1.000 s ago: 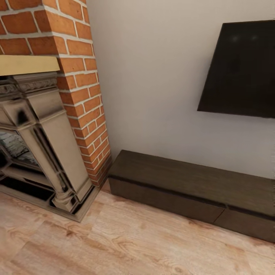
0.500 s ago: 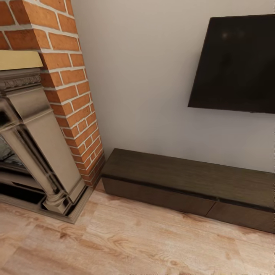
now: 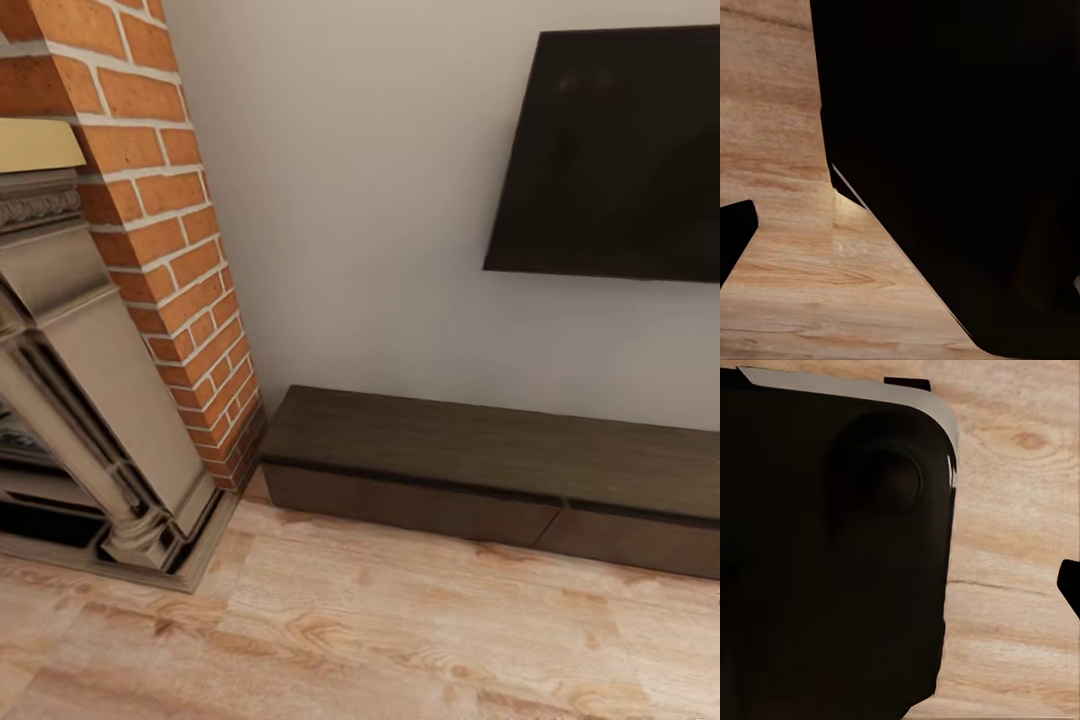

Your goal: Place each of the two pumpkins and all three candles from the living room inside a cabinet in the living room (use any cabinet), then make sure every cabinet is closed, and position the cauldron so it is next to a table in the living room.

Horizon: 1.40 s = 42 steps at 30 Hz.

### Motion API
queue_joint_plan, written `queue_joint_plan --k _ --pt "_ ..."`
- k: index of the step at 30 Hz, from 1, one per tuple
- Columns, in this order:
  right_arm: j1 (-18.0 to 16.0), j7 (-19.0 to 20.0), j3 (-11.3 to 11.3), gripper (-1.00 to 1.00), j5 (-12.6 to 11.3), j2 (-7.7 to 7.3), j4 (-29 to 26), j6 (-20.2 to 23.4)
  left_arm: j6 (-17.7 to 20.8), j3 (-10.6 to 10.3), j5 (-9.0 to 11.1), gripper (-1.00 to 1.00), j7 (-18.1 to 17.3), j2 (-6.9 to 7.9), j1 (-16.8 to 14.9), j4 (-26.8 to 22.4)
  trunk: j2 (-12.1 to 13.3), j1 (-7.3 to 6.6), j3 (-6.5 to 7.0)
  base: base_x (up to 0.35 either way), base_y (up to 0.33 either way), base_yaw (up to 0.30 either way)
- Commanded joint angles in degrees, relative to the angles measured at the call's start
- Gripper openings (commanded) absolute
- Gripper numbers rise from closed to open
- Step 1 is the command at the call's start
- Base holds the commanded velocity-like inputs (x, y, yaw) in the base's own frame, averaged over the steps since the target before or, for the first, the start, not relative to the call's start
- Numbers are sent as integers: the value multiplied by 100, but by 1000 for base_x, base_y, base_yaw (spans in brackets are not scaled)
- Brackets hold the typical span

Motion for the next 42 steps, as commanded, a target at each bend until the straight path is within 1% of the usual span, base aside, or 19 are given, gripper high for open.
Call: queue_joint_plan --k 1,7,22,33,36,42 --pt "0 -5 11 100 19 10 0 -4 0 0 0 100 -1 -3 0 0 0 0 -3 0 268 -51" --pt "0 -17 22 100 38 21 0 -14 0 0 0 100 -2 -14 0 0 0 0 -11 0 97 -69" --pt "0 -6 19 100 14 20 0 -24 0 0 0 100 -2 -15 0 0 0 0 -55 0 3 -242" --pt "0 -31 22 100 48 38 7 -30 0 4 0 100 5 -20 0 0 0 0 -58 0 0 -29" --pt "0 -36 40 100 63 30 5 -21 0 7 0 100 6 -110 0 0 0 0 -58 0 0 0" --pt "0 -33 19 100 53 23 -6 -25 0 2 0 100 6 -140 0 0 0 0 -58 0 0 0"
